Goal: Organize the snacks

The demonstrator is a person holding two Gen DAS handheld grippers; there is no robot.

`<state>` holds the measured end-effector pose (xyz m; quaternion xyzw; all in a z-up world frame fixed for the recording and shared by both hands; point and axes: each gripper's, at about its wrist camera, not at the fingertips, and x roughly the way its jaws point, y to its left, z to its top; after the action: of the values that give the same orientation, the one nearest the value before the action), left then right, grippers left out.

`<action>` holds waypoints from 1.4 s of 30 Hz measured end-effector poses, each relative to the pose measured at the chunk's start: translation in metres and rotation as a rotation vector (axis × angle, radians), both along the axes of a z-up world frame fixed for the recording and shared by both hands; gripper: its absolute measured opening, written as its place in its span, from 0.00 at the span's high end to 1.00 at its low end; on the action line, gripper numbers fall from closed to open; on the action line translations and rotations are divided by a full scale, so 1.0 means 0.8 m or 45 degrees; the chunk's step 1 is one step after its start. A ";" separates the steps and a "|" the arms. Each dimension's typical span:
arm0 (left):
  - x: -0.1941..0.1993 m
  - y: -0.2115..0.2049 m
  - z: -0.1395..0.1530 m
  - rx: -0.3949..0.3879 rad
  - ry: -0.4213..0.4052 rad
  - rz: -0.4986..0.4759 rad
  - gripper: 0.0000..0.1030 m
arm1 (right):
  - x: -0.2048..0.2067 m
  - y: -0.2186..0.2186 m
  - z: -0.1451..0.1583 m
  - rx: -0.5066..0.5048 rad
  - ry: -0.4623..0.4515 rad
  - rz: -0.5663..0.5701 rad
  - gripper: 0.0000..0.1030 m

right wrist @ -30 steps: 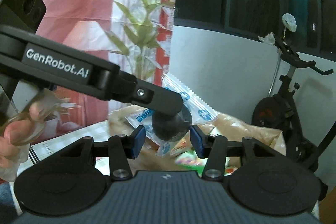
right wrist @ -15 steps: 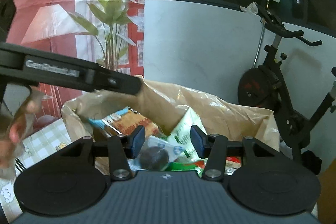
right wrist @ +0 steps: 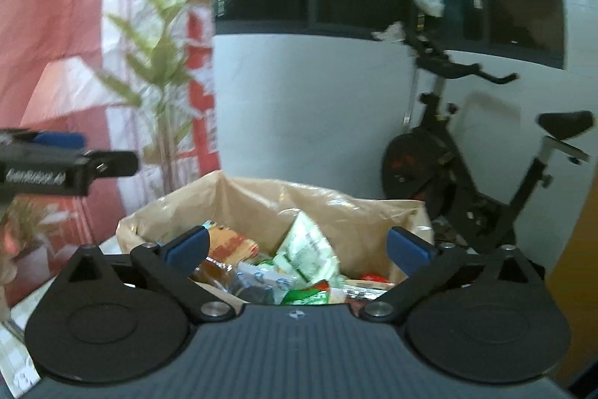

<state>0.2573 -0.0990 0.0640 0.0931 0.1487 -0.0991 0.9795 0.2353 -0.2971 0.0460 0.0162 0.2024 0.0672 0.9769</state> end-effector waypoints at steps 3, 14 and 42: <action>-0.021 0.004 0.007 -0.001 -0.015 0.001 0.06 | -0.016 -0.005 0.011 0.033 -0.011 -0.033 0.00; -0.075 0.035 0.017 -0.162 0.018 -0.007 0.06 | -0.083 -0.011 0.034 0.108 -0.088 -0.105 0.00; -0.092 0.054 0.024 -0.199 0.004 0.070 0.06 | -0.100 -0.001 0.031 0.097 -0.068 -0.091 0.00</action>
<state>0.1835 -0.0555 0.0829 0.0122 0.1444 -0.0834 0.9859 0.1550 -0.2977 0.0712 0.0587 0.1727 0.0405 0.9824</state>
